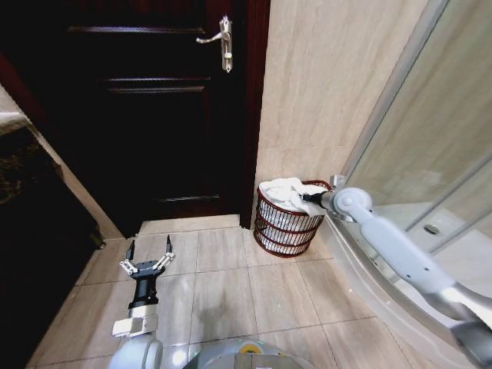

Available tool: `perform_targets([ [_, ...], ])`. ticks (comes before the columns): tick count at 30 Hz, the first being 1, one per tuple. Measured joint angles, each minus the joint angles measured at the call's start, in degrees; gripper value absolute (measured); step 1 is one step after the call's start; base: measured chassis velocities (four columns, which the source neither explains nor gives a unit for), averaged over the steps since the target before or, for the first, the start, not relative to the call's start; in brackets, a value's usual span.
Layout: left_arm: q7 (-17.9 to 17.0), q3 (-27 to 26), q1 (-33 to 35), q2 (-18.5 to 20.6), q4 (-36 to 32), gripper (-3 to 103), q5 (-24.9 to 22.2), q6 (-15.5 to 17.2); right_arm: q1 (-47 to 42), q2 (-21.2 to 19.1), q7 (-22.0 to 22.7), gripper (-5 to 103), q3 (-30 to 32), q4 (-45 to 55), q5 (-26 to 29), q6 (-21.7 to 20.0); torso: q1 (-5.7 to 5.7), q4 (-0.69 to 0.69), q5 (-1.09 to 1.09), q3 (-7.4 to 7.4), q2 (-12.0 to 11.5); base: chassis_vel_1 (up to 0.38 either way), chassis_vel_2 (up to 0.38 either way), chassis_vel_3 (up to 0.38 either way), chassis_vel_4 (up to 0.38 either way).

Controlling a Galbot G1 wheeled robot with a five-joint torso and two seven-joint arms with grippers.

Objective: Discard the used towel into the hamper.

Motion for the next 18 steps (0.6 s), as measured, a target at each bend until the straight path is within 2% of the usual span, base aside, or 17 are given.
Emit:
perform_targets([
  [8,0.14,-0.46,0.32,-0.59,1.04,100,-0.45,-1.16,2.27,0.93,-1.71,10,-2.21,-4.14,-0.98,0.03,0.00,-0.01,0.00,0.01,0.03,0.000,0.000,0.000,0.000],
  [18,0.17,-1.29,0.99,-1.21,0.82,100,-0.67,-1.88,2.01,5.47,-3.61,10,-2.58,-9.27,-5.39,0.13,0.00,0.00,0.00,0.03,0.05,0.000,0.000,0.000,0.000],
])
